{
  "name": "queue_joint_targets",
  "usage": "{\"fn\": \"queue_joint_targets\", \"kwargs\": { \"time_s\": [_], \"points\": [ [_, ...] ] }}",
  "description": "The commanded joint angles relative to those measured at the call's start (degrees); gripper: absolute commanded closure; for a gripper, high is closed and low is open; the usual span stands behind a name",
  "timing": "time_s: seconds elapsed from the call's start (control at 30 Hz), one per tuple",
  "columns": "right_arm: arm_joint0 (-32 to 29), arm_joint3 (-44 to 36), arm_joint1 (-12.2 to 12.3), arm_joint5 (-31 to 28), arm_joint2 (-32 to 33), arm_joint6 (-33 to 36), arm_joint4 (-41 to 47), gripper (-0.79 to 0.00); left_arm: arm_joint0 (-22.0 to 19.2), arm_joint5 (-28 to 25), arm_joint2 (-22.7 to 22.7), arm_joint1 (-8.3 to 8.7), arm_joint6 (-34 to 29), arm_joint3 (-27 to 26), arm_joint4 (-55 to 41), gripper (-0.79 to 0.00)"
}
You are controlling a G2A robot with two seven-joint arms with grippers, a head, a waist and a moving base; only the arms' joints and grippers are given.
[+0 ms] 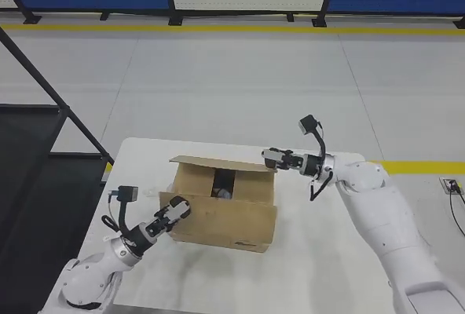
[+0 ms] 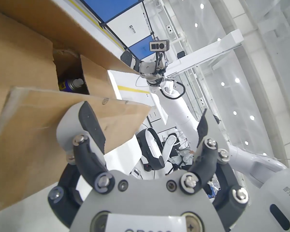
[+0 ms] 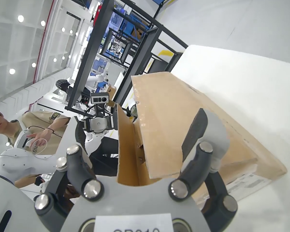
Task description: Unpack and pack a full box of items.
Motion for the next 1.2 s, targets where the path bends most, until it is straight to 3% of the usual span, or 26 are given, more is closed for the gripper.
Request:
{"fn": "queue_joint_targets", "kwargs": {
  "time_s": [0.0, 0.07, 0.37, 0.53, 0.77, 1.17],
  "points": [
    [-0.94, -3.15, 0.25, 6.48, -0.19, 0.0, -0.87, -0.785, -1.03, -0.26, 0.96, -0.08, 0.28, 0.96, 0.86, -0.785],
    [-1.97, -6.73, 0.51, 11.17, -0.48, -2.24, -3.55, -0.785, -2.02, -0.3, 1.7, -0.13, 0.08, 1.78, 1.11, -0.785],
    [-1.97, -6.73, 0.51, 11.17, -0.48, -2.24, -3.55, -0.785, -5.21, -0.5, 2.91, -0.13, -1.57, 4.13, -0.55, -0.785],
    [-3.63, -10.13, 0.2, 20.02, -1.04, -4.2, -0.93, -0.785, -6.21, -0.66, 3.4, -0.11, -2.0, 5.03, -0.98, -0.785],
    [-2.74, -10.85, -0.23, 34.94, -2.65, -1.53, 1.84, -0.785, -8.08, -0.99, 5.71, -0.37, -0.39, 7.34, 1.75, -0.785],
    [-5.59, -17.67, 0.0, 43.73, -3.28, -4.62, 1.38, -0.785, -12.06, -0.1, 9.88, -1.14, 2.52, 12.66, 3.88, -0.785]
  ]
}}
